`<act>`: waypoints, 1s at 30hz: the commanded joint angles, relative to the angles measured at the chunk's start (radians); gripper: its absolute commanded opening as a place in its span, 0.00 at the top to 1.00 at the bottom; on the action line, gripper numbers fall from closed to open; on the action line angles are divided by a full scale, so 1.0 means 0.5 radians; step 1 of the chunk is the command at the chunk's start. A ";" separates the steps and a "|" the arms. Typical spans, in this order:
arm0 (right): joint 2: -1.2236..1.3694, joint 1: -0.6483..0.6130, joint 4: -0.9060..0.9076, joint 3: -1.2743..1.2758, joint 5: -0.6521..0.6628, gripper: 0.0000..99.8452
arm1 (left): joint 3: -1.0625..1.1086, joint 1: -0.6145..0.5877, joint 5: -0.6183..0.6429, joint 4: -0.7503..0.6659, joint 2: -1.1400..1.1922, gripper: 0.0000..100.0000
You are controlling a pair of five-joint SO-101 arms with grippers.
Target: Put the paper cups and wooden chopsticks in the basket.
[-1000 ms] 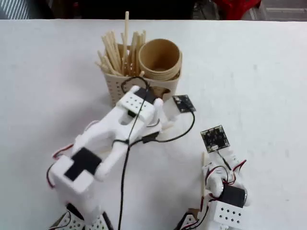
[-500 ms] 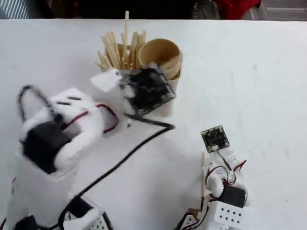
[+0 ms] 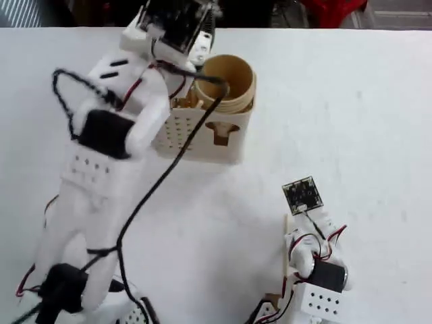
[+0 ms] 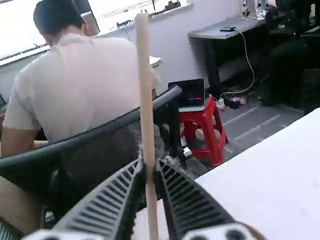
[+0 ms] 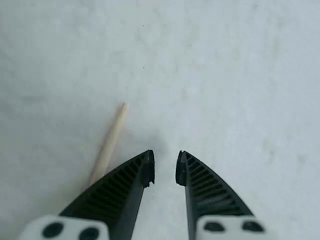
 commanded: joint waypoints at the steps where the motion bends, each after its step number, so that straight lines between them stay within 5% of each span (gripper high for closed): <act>1: -0.014 0.008 -0.035 0.003 0.015 0.91 | 0.107 -0.130 0.153 -0.172 0.051 0.98; 11: -0.014 0.008 -0.035 0.003 0.015 0.92 | 0.761 -0.244 0.193 -0.629 0.044 0.98; 20: -0.014 0.008 -0.035 0.003 0.015 0.95 | 0.672 -0.376 0.365 -0.313 -0.127 0.86; 30: -0.017 0.008 -0.035 0.003 0.015 0.97 | 0.690 -0.612 0.365 -0.015 -0.578 0.86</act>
